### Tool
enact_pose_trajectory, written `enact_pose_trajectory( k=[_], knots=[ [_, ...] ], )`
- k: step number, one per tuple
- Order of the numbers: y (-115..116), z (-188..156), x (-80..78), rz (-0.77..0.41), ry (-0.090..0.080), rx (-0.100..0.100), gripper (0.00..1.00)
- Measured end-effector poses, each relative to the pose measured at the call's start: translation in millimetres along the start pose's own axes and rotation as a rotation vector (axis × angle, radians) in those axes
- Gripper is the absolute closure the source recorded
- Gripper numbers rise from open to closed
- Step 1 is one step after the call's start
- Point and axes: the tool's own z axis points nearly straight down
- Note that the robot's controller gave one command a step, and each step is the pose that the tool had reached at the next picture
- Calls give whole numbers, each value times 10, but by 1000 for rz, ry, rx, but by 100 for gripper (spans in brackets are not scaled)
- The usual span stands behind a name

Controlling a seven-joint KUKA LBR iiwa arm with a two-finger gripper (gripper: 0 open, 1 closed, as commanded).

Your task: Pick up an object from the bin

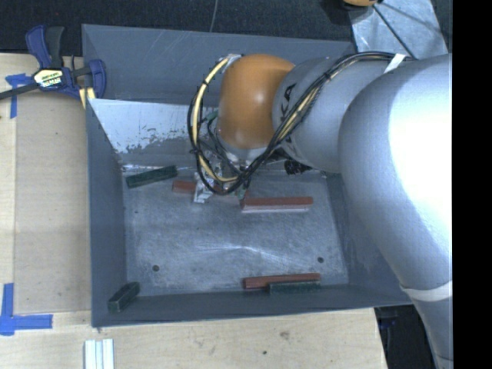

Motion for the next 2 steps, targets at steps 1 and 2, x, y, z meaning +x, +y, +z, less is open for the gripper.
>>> enact_pose_trajectory(
  k=[1, 2],
  knots=[
    [-2, -17, 5, 0, 2, 1, 100],
    [-5, -89, 12, 0, 7, 2, 100]
  ],
)
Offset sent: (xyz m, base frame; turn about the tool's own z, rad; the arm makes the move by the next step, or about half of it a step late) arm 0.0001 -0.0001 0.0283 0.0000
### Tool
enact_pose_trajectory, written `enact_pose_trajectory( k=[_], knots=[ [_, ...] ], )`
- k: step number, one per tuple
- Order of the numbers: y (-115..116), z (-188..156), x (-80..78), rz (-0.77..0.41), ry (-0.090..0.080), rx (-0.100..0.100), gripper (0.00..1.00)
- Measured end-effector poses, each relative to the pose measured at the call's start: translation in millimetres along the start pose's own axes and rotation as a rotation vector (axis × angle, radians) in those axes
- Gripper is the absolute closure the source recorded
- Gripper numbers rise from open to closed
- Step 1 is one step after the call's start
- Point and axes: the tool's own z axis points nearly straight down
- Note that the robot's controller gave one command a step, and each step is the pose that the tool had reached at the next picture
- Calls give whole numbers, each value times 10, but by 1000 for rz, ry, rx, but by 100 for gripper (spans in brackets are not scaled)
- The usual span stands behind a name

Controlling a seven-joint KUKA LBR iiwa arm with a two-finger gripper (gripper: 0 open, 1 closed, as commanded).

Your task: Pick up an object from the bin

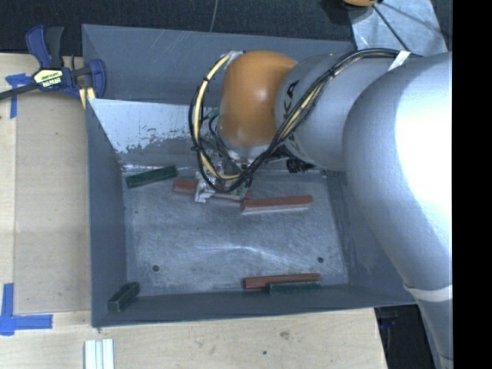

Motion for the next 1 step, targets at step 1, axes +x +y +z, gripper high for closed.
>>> enact_pose_trajectory(
  k=[1],
  knots=[
    [2, -84, -5, 0, -1, 0, 100]
  ],
)
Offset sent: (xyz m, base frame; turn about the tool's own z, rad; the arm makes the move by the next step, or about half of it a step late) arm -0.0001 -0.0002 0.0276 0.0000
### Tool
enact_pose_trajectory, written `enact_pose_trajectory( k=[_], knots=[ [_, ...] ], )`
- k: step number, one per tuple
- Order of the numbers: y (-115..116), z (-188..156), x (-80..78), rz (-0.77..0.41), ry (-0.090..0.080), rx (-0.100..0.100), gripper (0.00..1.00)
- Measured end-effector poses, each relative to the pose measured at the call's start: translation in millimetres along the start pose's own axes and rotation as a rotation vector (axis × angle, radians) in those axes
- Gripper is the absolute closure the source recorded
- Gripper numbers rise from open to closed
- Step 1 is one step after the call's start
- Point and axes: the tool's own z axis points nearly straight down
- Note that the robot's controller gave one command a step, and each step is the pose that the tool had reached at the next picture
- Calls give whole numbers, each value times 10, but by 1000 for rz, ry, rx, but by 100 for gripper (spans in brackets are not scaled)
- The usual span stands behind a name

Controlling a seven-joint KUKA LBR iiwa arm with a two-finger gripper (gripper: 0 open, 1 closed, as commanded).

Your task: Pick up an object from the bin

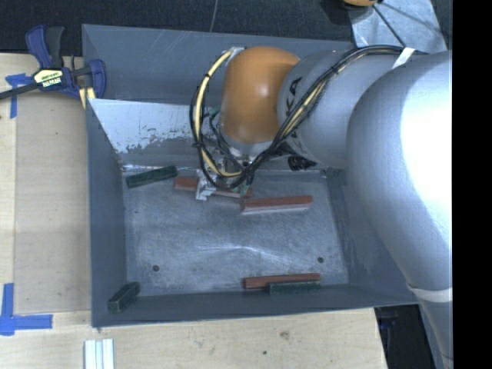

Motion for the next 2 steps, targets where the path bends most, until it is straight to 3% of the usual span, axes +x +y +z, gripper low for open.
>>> enact_pose_trajectory(
  k=[2],
  knots=[
    [-6, -165, 10, 0, 5, 1, 100]
  ],
)
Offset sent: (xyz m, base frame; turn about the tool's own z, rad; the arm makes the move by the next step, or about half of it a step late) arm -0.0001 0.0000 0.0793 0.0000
